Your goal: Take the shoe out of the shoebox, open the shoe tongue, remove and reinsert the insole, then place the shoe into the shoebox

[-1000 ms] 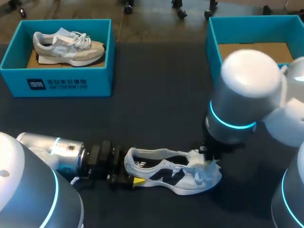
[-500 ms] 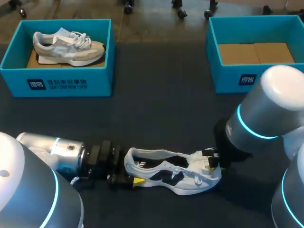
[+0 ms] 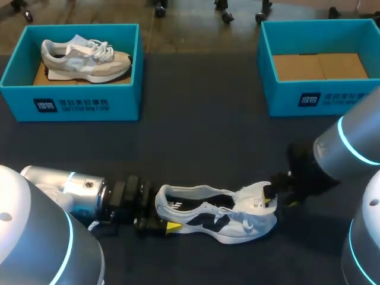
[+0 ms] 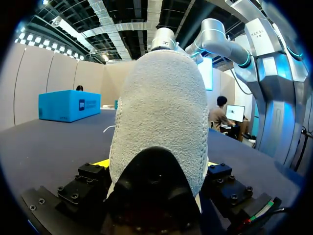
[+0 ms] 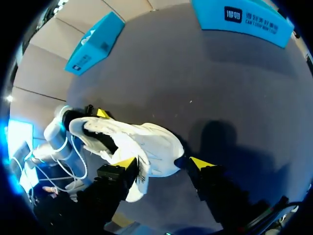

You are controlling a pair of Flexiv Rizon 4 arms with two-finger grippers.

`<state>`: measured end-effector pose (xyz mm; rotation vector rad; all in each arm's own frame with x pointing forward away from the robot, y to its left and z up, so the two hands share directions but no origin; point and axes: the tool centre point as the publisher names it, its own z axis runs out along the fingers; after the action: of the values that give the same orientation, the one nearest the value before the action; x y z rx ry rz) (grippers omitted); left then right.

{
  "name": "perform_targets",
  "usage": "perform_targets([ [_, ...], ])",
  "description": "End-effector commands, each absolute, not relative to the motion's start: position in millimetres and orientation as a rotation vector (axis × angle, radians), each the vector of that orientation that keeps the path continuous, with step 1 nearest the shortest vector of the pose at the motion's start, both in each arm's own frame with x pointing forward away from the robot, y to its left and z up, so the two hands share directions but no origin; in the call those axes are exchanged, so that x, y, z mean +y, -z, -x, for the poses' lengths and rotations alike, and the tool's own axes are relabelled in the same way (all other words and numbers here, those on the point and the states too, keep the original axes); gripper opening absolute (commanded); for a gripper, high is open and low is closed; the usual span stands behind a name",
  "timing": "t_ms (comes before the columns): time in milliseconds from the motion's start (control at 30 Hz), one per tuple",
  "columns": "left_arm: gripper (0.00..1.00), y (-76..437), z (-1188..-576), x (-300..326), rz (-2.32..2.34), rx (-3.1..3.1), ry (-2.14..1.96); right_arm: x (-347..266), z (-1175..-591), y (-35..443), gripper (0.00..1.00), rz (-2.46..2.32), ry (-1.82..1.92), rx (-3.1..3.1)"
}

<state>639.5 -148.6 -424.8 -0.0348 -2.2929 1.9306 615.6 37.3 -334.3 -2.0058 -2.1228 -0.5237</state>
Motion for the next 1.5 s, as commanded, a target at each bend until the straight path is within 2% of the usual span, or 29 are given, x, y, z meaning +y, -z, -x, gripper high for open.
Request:
perform_targets([
  [33,0.0,432.4,-640.5,-148.8,0.033,-2.293,-1.932,25.8,-602.4,284.3,0.75,2.038,0.476,-2.211],
  [333,0.0,432.4,-640.5,-148.8,0.033,-2.293,-1.932,48.7,-616.0,216.9,0.75,2.072,0.258,-2.53],
  [567,0.0,432.4,-640.5,-148.8,0.033,-2.293,-1.932,70.9,-623.2,185.0,0.72,1.95,0.155,-2.785],
  [633,0.0,432.4,-640.5,-148.8,0.033,-2.293,-1.932,82.2,-624.1,181.7,0.68,1.853,0.157,-2.864],
  [667,0.0,432.4,-640.5,-148.8,0.033,-2.293,-1.932,88.0,-624.4,181.3,0.62,1.797,0.163,-2.9],
  [700,0.0,432.4,-640.5,-148.8,0.033,-2.293,-1.932,94.2,-624.6,181.7,0.48,1.747,0.167,-2.935],
  [767,0.0,432.4,-640.5,-148.8,0.033,-2.293,-1.932,104.8,-624.4,183.4,0.4,1.648,0.182,-2.99],
  [867,0.0,432.4,-640.5,-148.8,0.033,-2.293,-1.932,117.4,-623.5,187.3,0.18,1.515,0.193,-3.052],
  [900,0.0,432.4,-640.5,-148.8,0.033,-2.293,-1.932,120.9,-623.4,188.8,0.04,1.473,0.194,-3.067],
  [933,0.0,432.4,-640.5,-148.8,0.033,-2.293,-1.932,124.2,-623.3,190.6,0.0,1.436,0.191,-3.079],
  [1233,0.0,432.4,-640.5,-148.8,0.033,-2.293,-1.932,149.9,-625.5,214.4,0.0,0.972,0.319,-3.027],
  [1500,0.0,432.4,-640.5,-148.8,0.033,-2.293,-1.932,154.1,-629.5,226.0,0.0,0.968,0.224,-2.983],
])
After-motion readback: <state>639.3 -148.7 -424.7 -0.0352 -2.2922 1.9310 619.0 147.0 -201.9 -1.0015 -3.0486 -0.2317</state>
